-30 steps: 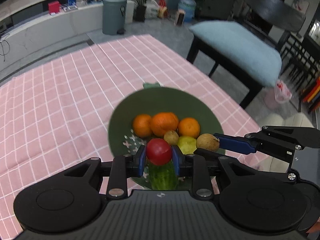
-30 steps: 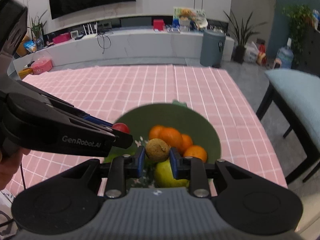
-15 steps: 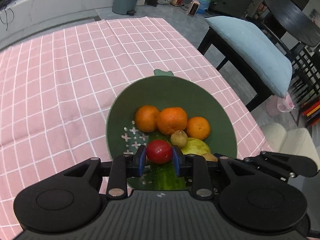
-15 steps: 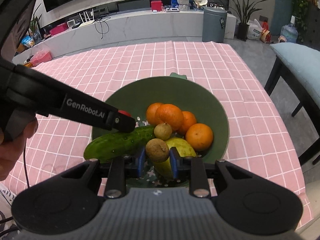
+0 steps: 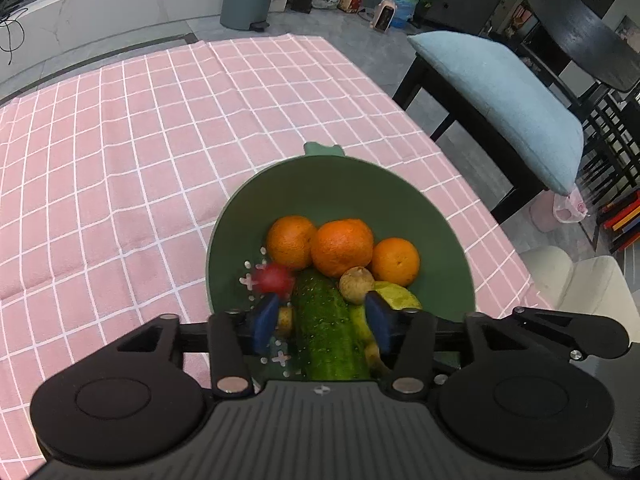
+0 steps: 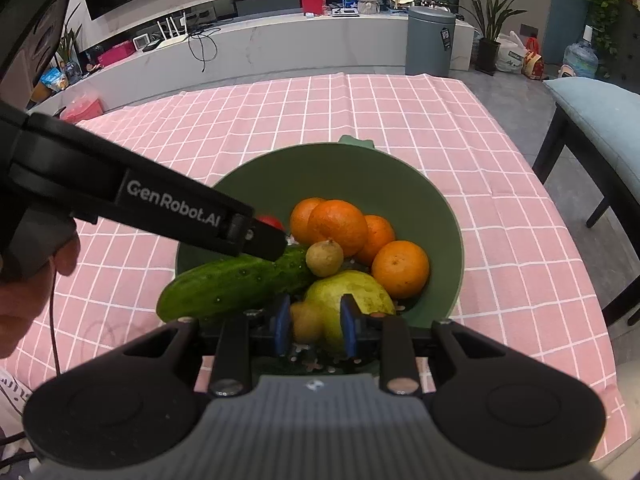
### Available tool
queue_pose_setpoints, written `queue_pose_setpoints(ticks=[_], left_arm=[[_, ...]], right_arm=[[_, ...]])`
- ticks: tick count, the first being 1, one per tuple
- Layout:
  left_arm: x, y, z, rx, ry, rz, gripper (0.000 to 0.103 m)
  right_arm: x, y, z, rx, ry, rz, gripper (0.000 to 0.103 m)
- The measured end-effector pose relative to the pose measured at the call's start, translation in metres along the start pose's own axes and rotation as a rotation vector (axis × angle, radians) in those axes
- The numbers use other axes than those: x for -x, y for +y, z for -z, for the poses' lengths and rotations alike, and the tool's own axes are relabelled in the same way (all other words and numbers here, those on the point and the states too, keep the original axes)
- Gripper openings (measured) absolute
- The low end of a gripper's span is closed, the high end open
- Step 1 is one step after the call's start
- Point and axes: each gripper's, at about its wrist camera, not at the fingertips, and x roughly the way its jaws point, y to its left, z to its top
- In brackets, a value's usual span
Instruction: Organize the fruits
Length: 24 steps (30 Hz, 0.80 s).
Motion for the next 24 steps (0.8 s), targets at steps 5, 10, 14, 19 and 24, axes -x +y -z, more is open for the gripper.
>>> queue_pose_setpoints(ticks=[5, 10, 14, 19, 24], left_arm=[[0.015, -0.007, -0.001, -0.016, -0.052, 0.005, 0.068], [0.041, -0.017, 0.001, -0.045, -0.13, 0.0, 0.069], [0.069, -0.03, 0.009, -0.103, -0.224, -0.047, 0.071], [0.108, -0.045, 0.025, -0.167, -0.356, -0.129, 0.079], [0.139, -0.051, 0.048, -0.178, -0.504, -0.186, 0.085]], right_arm=[[0.009, 0.005, 0.0, 0.014, -0.023, 0.004, 0.036], [0.03, 0.008, -0.005, 0.031, -0.077, 0.021, 0.041], [0.056, 0.012, -0.008, 0.036, -0.157, 0.039, 0.054], [0.089, 0.02, -0.004, 0.053, -0.254, 0.066, 0.06], [0.12, 0.022, 0.007, 0.041, -0.344, 0.08, 0.069]])
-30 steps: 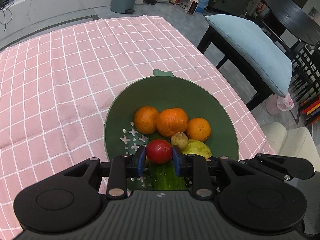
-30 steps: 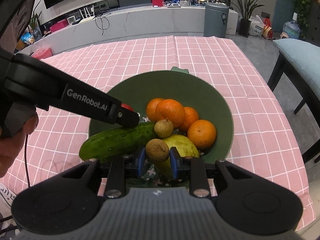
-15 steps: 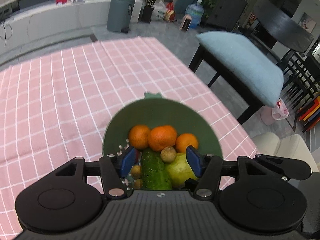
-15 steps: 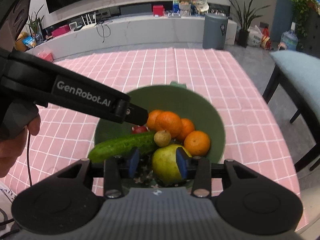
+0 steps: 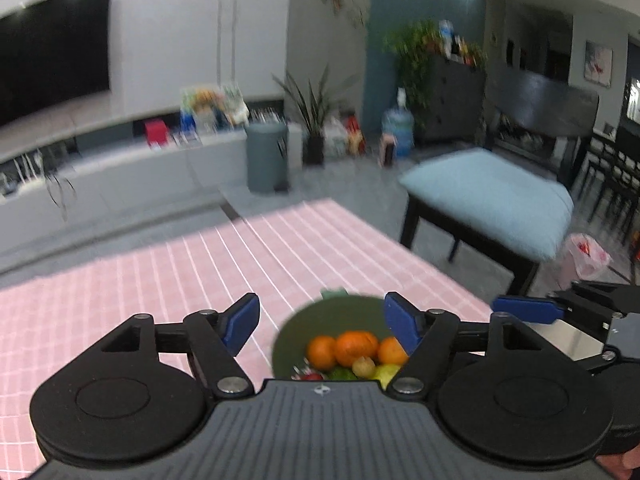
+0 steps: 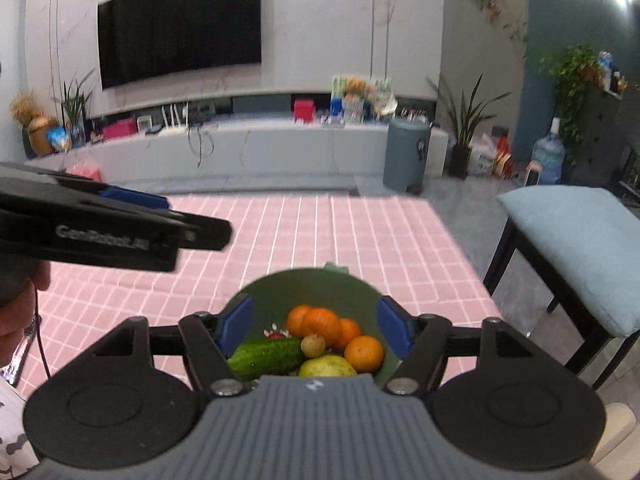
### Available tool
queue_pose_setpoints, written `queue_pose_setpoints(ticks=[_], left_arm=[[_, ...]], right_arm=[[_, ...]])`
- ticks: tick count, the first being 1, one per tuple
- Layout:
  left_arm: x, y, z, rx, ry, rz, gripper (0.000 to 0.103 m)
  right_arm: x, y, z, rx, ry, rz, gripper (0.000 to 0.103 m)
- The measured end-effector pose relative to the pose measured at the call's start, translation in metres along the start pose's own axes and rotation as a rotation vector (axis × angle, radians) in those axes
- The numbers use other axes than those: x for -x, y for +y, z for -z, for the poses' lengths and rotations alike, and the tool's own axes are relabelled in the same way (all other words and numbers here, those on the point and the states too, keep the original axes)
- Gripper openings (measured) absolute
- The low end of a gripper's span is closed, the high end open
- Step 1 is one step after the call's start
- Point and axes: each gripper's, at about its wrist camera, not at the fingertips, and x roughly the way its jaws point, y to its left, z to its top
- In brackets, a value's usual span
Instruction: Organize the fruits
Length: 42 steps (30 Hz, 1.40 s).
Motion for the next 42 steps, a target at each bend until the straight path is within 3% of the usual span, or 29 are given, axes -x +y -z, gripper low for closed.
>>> queue_pose_setpoints(ticks=[4, 6, 13, 17, 24, 34, 42], left_arm=[[0.023, -0.004, 0.007, -0.01, -0.073, -0.043, 0.087], [0.031, -0.007, 0.012, -0.016, -0.097, -0.063, 0.087], [0.046, -0.016, 0.036, -0.027, -0.108, -0.111, 0.087], [0.046, -0.014, 0.057, -0.022, -0.075, -0.128, 0.087], [0.037, -0.025, 0.087, -0.1, -0.012, -0.225, 0.088], [0.025, -0.027, 0.111, -0.112, 0.08, -0.247, 0.088], [0.021, -0.021, 0.119, -0.059, 0.145, -0.259, 0.088]], right_arm=[[0.023, -0.002, 0.007, -0.039, -0.057, 0.0, 0.072], [0.033, -0.002, 0.013, -0.06, -0.081, 0.0, 0.078], [0.052, 0.003, 0.037, -0.095, -0.12, -0.014, 0.084], [0.054, 0.009, 0.05, -0.096, -0.126, -0.013, 0.087], [0.04, 0.018, 0.073, -0.105, -0.08, -0.012, 0.089], [0.026, 0.022, 0.095, -0.12, -0.037, 0.017, 0.092], [0.023, 0.026, 0.1, -0.105, -0.027, 0.005, 0.092]])
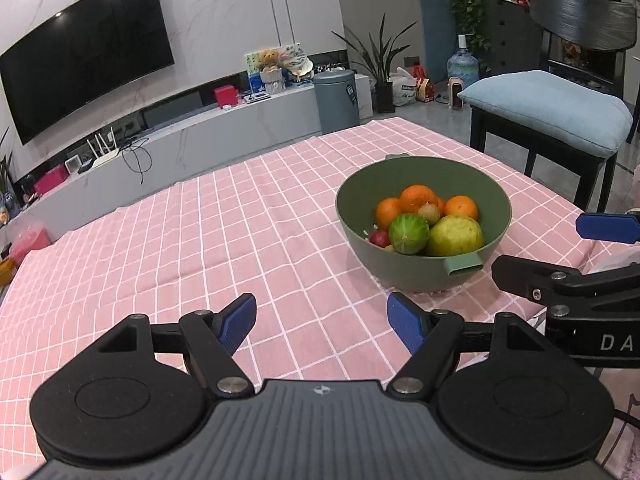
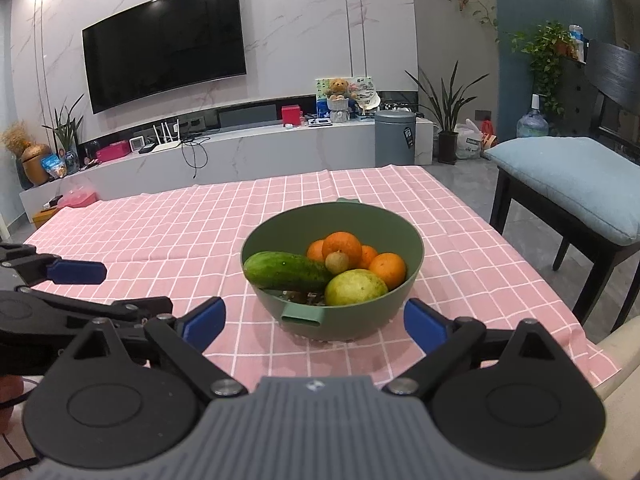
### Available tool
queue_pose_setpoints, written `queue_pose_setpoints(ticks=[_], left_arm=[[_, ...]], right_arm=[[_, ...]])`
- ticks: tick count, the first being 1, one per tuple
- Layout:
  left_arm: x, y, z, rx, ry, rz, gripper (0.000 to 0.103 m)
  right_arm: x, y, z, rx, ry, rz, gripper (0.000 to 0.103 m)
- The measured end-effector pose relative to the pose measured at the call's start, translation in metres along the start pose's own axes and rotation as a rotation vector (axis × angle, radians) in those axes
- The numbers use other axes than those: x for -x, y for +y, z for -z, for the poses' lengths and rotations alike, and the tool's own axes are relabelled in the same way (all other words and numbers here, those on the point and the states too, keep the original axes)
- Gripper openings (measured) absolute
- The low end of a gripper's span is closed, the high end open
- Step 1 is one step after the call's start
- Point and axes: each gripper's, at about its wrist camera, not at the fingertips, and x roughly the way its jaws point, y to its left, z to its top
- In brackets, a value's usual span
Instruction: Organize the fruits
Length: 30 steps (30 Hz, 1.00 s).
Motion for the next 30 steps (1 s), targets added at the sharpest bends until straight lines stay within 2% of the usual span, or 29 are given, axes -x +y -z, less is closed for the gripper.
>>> queue_pose_setpoints(ticks=[7, 30], left_arm=[[-0.0001, 0.003, -0.0008, 0.01, 0.003, 0.002, 0.088], [0.0001, 0.0029, -0.0017, 0.013, 0.007, 0.006, 0.088]], right_arm=[[-0.0026, -0.0079, -0.0017, -0.042, 0.009, -0.01, 0.092], [-0.0055, -0.0109, 0.0007, -0.042, 0.013, -0.013, 0.092]])
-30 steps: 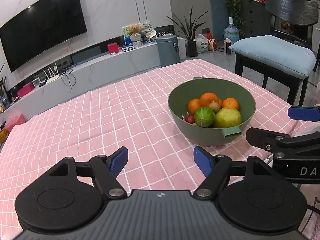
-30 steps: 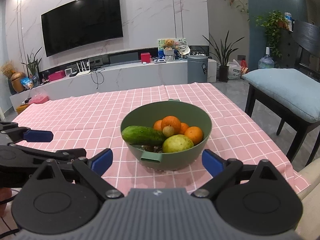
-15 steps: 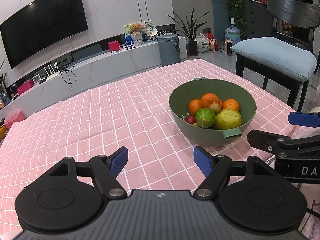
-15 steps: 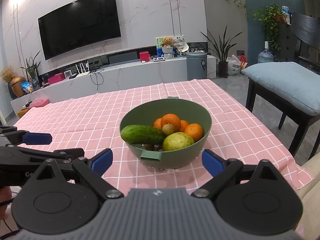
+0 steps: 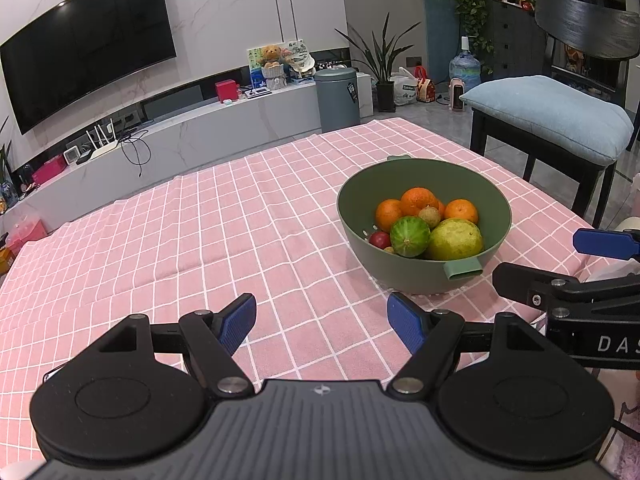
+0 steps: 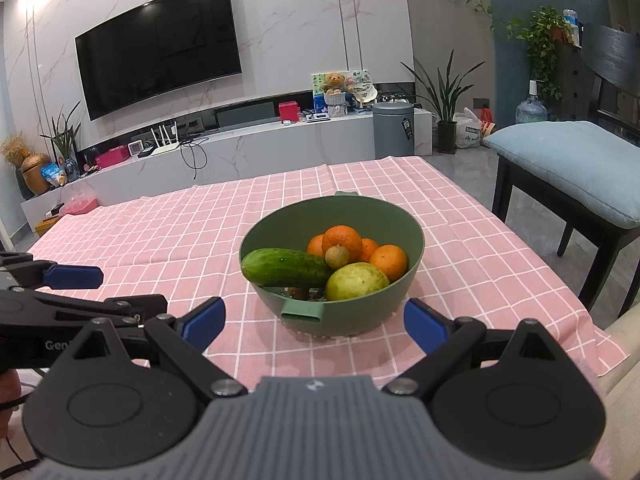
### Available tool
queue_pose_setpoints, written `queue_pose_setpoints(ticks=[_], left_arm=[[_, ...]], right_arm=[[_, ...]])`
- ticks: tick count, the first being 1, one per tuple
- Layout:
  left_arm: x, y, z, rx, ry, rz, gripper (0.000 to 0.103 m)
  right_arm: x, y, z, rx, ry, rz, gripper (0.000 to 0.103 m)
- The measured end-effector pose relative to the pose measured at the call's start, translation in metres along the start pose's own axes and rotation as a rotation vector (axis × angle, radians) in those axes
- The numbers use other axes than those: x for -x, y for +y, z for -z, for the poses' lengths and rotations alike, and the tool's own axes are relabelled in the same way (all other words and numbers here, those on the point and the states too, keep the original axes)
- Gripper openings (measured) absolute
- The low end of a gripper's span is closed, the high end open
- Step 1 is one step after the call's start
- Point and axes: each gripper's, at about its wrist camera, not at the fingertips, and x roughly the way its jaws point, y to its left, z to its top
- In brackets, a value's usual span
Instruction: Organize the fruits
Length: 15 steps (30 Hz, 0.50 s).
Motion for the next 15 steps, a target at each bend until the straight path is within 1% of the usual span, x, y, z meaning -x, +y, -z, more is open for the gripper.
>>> queue_pose_setpoints(ticks=[15], left_arm=[[0.0001, 0.0008, -0.0004, 0.002, 0.001, 0.001, 0.088]], right_arm=[[-0.0001, -0.0005, 0.0005, -0.004, 0.001, -0.001, 0.092]])
